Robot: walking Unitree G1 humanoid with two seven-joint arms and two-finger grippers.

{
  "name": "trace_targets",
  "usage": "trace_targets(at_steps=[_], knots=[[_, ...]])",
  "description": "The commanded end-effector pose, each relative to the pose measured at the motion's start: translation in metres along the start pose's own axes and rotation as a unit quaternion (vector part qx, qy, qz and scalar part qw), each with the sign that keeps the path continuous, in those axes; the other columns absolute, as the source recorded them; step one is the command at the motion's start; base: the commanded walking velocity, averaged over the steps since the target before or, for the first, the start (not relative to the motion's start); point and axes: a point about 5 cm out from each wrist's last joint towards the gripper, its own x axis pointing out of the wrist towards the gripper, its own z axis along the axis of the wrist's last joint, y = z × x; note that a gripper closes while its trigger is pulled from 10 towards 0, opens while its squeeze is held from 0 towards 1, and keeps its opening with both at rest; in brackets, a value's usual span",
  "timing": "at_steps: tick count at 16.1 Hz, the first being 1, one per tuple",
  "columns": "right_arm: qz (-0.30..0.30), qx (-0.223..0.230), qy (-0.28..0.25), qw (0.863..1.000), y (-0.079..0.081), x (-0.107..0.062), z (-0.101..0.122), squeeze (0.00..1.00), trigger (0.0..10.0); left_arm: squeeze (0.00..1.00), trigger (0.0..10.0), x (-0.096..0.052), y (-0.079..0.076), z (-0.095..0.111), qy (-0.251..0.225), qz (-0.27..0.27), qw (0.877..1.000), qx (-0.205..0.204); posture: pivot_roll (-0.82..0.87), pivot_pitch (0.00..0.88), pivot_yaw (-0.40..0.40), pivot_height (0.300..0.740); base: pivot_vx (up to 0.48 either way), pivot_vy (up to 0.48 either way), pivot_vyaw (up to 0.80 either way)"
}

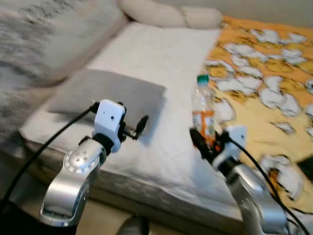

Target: Clean up the room

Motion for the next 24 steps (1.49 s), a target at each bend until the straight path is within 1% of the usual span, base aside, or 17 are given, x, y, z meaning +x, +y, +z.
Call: trace_targets(at_steps=[1, 2, 4, 5, 6, 7, 8, 10, 11, 12, 13, 15, 16, 19, 21, 22, 24], knots=[[-0.013, -0.004, -0.012, 1.000, 0.000, -0.004, 0.007, 0.00, 10.0, 0.00, 10.0, 0.000, 0.001, 0.004, -0.008, 0.006, 1.000, 0.009, -0.08, 0.000, 0.100, 0.740, 0.000, 0.000, 0.80], [-0.030, -0.003, -0.016, 0.999, -0.003, -0.009, 0.011, 0.00, 10.0, 0.00, 10.0, -0.001, 0.002, 0.006, -0.010, 0.012, 1.000, 0.004, -0.08, 0.000, 0.113, 0.740, 0.000, 0.000, 0.80], [-0.033, -0.007, -0.014, 0.999, -0.004, -0.011, 0.011, 0.00, 10.0, 0.00, 10.0, -0.001, 0.002, 0.007, -0.011, 0.019, 1.000, 0.001, -0.08, 0.000, 0.123, 0.740, 0.000, 0.000, 0.80], [-0.025, -0.009, -0.005, 1.000, 0.000, -0.011, 0.009, 0.00, 10.0, 0.00, 10.0, -0.001, 0.002, 0.007, -0.013, 0.020, 1.000, -0.009, -0.09, 0.000, 0.121, 0.740, 0.000, 0.000, 0.80], [-0.015, -0.011, 0.004, 1.000, 0.004, -0.010, 0.008, 0.00, 10.0, 0.00, 10.0, -0.001, 0.002, 0.005, -0.015, 0.026, 0.999, -0.036, -0.09, 0.000, 0.113, 0.740, 0.000, 0.000, 0.80], [-0.010, -0.014, 0.009, 1.000, 0.006, -0.009, 0.006, 0.00, 10.0, 0.00, 10.0, -0.001, 0.002, 0.003, -0.015, 0.033, 0.998, -0.051, -0.09, 0.000, 0.107, 0.740, 0.000, 0.000, 0.80], [-0.005, -0.019, 0.016, 1.000, 0.008, -0.008, 0.005, 0.00, 10.0, 0.00, 10.0, -0.001, 0.003, -0.003, -0.009, 0.046, 0.997, -0.068, -0.09, 0.000, 0.098, 0.740, 0.000, 0.000, 0.80], [-0.001, -0.020, 0.022, 1.000, 0.010, -0.007, 0.002, 0.00, 10.0, 0.00, 10.0, -0.005, 0.003, -0.011, -0.003, 0.061, 0.996, -0.066, -0.08, 0.000, 0.077, 0.740, 0.000, 0.000, 0.80], [0.000, -0.017, 0.031, 0.999, 0.010, -0.007, -0.001, 0.00, 10.0, 0.00, 10.0, -0.008, 0.002, -0.015, 0.000, 0.070, 0.994, -0.079, -0.08, 0.000, 0.064, 0.740, 0.000, 0.000, 0.80], [0.011, -0.023, 0.048, 0.998, 0.012, -0.005, -0.007, 0.00, 10.0, 0.00, 10.0, -0.011, 0.000, -0.022, 0.002, 0.085, 0.993, -0.085, -0.07, 0.000, 0.034, 0.740, 0.000, 0.000, 0.80], [0.025, -0.029, 0.054, 0.998, 0.015, -0.003, -0.008, 0.00, 10.0, 0.00, 10.0, -0.013, 0.000, -0.027, 0.005, 0.100, 0.991, -0.088, -0.07, 0.000, 0.028, 0.740, 0.000, 0.000, 0.80], [0.035, -0.041, 0.058, 0.997, 0.015, -0.001, -0.007, 0.00, 10.0, 0.00, 10.0, -0.018, -0.003, -0.031, 0.006, 0.102, 0.992, -0.080, -0.05, 0.000, 0.005, 0.740, 0.000, 0.000, 0.80], [0.033, -0.039, 0.059, 0.997, 0.012, 0.001, -0.008, 0.00, 10.0, 0.00, 10.0, -0.022, 0.002, -0.030, 0.006, 0.124, 0.990, -0.071, -0.03, 0.000, -0.012, 0.740, 0.000, 0.000, 0.80], [0.032, -0.046, 0.065, 0.996, 0.010, 0.003, -0.011, 0.00, 10.0, 0.00, 10.0, -0.027, 0.011, -0.029, 0.003, 0.149, 0.988, -0.043, -0.01, 0.000, -0.028, 0.740, 0.000, 0.000, 0.80], [0.032, -0.044, 0.067, 0.996, 0.011, 0.005, -0.012, 0.00, 10.0, 0.00, 10.0, -0.027, 0.013, -0.027, 0.003, 0.142, 0.990, -0.013, -0.01, 0.000, -0.027, 0.740, 0.000, 0.000, 0.80], [0.033, -0.042, 0.067, 0.996, 0.011, 0.005, -0.012, 0.00, 10.0, 0.00, 10.0, -0.027, 0.013, -0.027, 0.003, 0.144, 0.989, -0.021, -0.01, 0.000, -0.024, 0.740, 0.000, 0.000, 0.80], [0.036, -0.042, 0.072, 0.996, 0.013, 0.006, -0.015, 0.00, 10.0, 0.00, 10.0, -0.026, 0.014, -0.023, -0.005, 0.143, 0.989, -0.022, 0.00, 0.000, -0.017, 0.740, 0.000, 0.000, 0.80]])
